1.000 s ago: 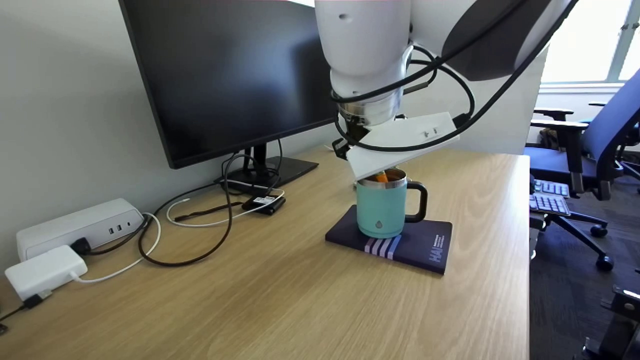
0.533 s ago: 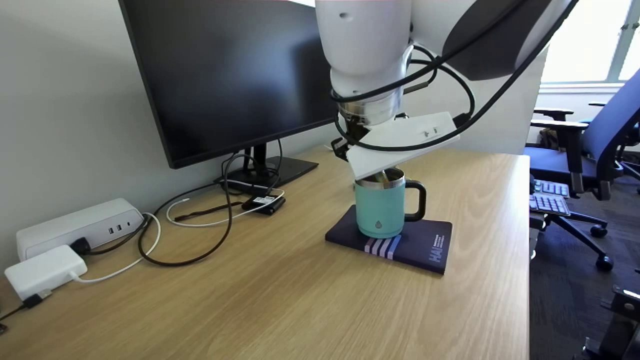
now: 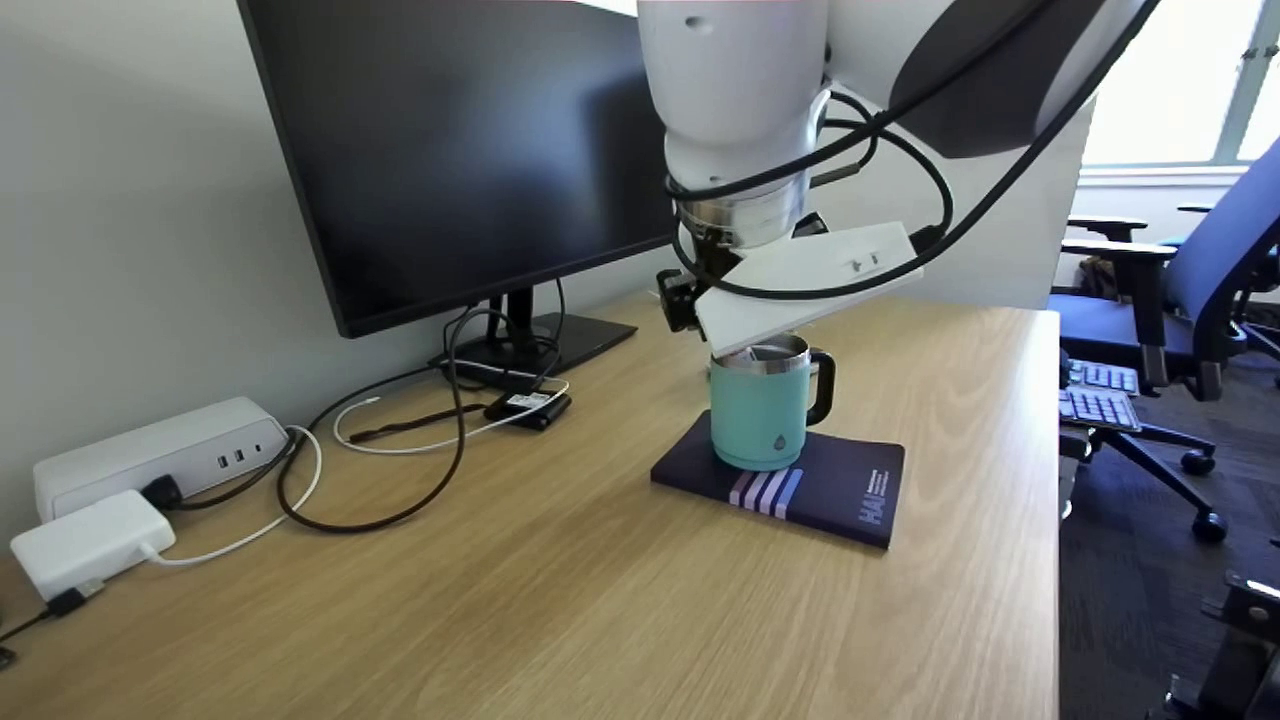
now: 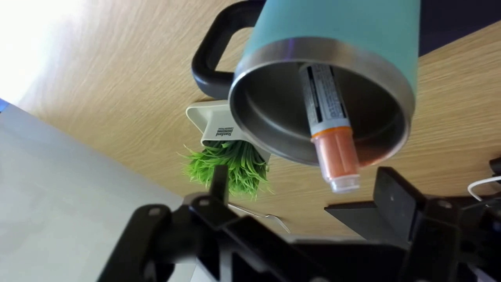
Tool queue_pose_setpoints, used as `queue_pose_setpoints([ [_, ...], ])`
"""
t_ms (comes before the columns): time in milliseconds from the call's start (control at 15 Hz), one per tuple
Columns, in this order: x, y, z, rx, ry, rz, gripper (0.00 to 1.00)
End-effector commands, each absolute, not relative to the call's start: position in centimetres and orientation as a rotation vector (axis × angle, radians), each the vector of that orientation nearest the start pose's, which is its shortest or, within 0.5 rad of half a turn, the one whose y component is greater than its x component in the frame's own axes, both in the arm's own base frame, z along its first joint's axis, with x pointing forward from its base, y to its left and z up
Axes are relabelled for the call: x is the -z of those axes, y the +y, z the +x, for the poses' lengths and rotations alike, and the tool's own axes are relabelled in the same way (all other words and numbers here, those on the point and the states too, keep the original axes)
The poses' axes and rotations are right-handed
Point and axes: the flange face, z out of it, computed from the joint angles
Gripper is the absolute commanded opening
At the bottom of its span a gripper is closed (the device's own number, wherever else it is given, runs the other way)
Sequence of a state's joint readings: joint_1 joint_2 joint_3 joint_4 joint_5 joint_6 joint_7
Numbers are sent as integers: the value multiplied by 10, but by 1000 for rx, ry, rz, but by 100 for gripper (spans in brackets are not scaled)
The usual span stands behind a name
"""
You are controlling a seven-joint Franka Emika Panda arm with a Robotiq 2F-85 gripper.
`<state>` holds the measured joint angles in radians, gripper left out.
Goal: Pick the marker and put it in the cup
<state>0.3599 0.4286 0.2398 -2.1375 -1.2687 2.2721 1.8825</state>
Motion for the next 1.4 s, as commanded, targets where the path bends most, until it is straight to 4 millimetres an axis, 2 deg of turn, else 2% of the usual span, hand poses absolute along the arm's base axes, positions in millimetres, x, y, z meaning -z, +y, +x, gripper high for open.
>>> queue_pose_setpoints([
  [0, -215, 284, 465, 1024, 472, -3321, 100],
  [200, -236, 276, 463, 941, 431, -3330, 100],
  [400, -258, 267, 455, 734, 305, -3346, 100],
  [800, -275, 240, 413, 304, 91, -3374, 100],
  [933, -287, 228, 402, 186, 56, -3369, 100],
  [1067, -305, 209, 394, 90, 23, -3342, 100],
  [1333, -348, 145, 373, -83, -39, -3312, 100],
])
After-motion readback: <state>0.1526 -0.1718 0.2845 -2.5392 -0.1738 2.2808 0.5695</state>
